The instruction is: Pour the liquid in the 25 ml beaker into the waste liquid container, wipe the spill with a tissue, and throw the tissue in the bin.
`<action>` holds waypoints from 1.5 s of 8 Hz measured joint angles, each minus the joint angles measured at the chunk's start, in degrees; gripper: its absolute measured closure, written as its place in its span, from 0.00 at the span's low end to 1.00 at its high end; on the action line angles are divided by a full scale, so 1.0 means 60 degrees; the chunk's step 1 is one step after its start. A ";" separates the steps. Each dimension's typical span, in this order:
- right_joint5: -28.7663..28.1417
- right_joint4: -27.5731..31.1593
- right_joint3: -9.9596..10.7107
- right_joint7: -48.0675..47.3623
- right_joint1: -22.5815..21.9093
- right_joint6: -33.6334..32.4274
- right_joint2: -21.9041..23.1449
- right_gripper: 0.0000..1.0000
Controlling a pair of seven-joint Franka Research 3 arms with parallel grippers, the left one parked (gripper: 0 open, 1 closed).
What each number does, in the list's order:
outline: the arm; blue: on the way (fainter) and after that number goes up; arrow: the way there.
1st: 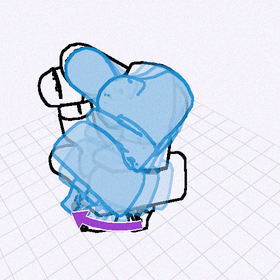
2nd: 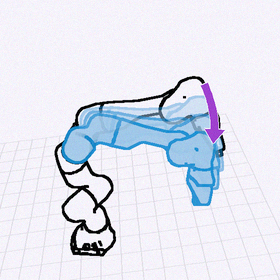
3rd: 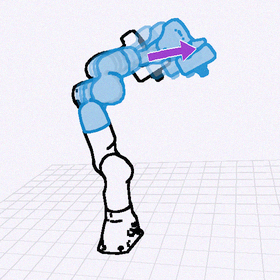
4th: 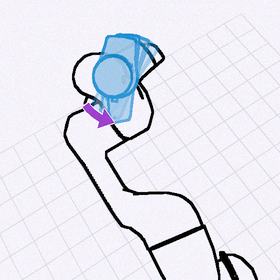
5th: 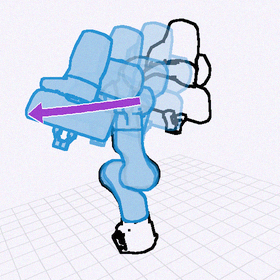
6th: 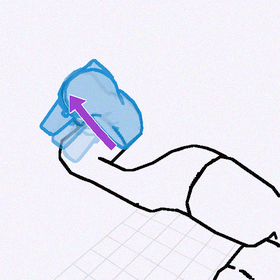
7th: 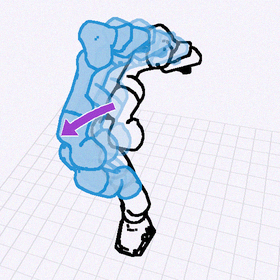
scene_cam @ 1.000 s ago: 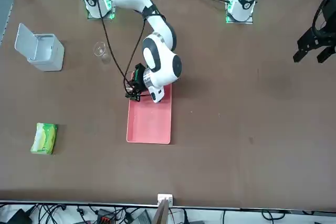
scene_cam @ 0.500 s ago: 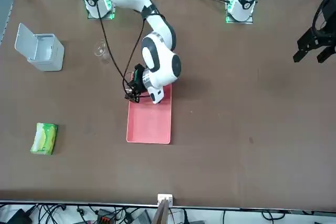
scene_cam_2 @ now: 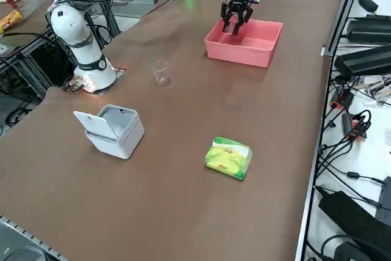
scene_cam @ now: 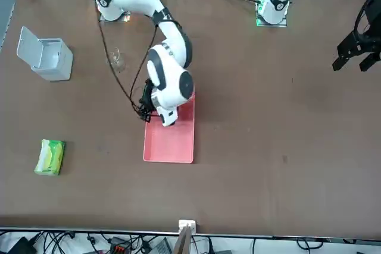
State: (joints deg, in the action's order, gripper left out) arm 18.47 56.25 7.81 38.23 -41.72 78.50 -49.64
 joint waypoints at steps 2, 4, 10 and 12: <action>-0.1082 -0.0144 0.0023 0.0046 0.0578 -0.0028 0.0479 0.53; -0.2205 -0.0156 0.0041 0.0462 0.1184 -0.0093 0.1060 0.53; -0.5865 0.0038 0.0049 0.2819 0.3338 0.0452 0.1413 0.53; -0.6597 0.0774 0.0047 0.4153 0.3969 0.1118 0.1579 0.53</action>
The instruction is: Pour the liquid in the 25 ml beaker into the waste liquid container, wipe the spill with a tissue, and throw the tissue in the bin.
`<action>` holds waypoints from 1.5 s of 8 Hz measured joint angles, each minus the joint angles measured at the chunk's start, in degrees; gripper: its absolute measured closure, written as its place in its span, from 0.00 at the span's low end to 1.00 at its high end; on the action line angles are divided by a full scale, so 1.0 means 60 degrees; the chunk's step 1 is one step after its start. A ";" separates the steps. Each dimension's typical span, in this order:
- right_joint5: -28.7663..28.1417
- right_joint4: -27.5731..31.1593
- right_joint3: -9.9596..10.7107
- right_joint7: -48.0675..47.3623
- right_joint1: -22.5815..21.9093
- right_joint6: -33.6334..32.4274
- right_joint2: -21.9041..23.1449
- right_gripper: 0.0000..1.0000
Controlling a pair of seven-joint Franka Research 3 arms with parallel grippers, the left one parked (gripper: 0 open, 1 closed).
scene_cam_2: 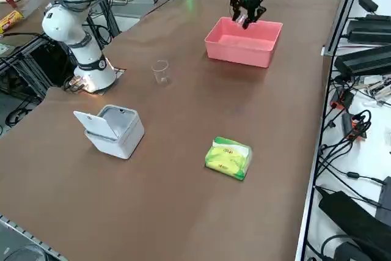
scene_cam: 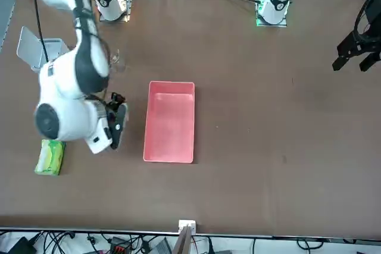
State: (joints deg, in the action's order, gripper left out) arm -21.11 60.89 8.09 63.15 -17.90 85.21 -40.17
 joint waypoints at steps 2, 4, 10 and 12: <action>-0.0134 0.0898 -0.0001 0.1639 0.0502 0.0607 0.0186 0.53; -0.0501 0.1729 0.0002 0.3191 0.1029 0.1031 0.0399 0.53; -0.2036 0.5421 0.0001 0.7268 0.2263 0.3780 0.1340 0.53; -0.2551 0.5949 -0.0001 0.8166 0.2409 0.4108 0.1462 0.53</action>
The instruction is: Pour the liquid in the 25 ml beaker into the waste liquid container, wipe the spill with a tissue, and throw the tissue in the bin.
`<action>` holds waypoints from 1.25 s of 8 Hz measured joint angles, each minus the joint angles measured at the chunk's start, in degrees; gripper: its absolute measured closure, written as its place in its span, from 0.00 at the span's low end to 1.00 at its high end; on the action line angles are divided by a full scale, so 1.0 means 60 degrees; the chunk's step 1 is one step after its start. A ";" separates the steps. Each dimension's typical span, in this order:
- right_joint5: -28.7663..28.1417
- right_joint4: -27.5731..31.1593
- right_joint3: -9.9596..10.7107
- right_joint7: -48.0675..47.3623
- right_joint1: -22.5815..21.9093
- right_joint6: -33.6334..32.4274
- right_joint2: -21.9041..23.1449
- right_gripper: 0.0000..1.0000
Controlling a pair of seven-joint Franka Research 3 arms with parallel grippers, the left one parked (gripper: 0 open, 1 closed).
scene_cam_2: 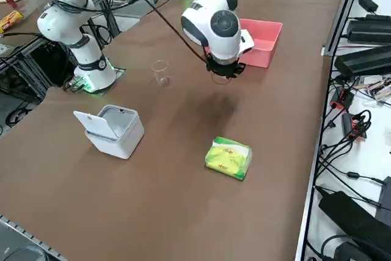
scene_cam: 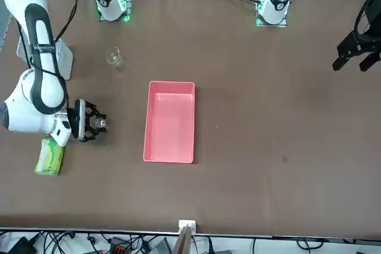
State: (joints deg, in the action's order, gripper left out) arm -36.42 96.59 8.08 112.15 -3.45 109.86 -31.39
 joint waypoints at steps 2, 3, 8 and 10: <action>-0.0501 0.0341 0.0000 0.0989 0.0216 0.0202 -0.0006 0.53; -0.0751 0.0492 -0.0001 0.1406 0.0315 0.0230 -0.0041 0.53; -0.1473 0.0889 -0.0002 0.3211 0.0597 0.0641 -0.0478 0.53; -0.1527 0.0913 -0.0001 0.3526 0.0755 0.0842 -0.0692 0.52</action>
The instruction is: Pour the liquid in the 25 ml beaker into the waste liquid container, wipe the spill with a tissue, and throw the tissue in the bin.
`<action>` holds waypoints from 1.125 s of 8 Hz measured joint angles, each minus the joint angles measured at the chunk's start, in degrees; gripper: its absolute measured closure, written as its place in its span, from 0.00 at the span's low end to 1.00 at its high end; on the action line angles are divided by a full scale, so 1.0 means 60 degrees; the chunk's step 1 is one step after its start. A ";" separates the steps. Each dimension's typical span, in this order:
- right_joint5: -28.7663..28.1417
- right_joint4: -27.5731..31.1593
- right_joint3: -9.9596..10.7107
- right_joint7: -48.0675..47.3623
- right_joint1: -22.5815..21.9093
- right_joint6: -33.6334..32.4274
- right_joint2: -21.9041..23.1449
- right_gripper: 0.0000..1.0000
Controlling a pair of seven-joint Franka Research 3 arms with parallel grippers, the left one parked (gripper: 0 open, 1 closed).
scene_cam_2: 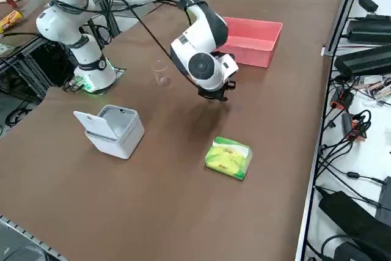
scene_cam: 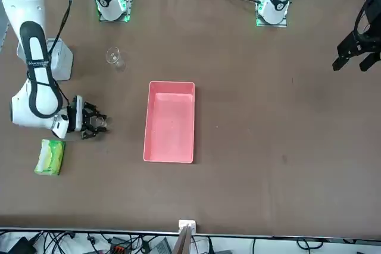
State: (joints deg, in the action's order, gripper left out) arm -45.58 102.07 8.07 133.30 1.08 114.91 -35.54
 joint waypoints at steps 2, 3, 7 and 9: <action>-0.0382 0.0004 0.0000 0.0346 0.0099 0.0116 -0.0266 0.52; -0.0643 0.0004 -0.0003 0.0516 0.0101 0.0116 -0.0392 0.52; -0.0981 -0.0027 -0.0065 0.0734 0.0088 0.0115 -0.0513 0.52; -0.1141 -0.0028 -0.0105 0.0749 0.0036 0.0115 -0.0542 0.51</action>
State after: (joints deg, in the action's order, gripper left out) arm -52.42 101.90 7.44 137.80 1.30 115.60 -38.80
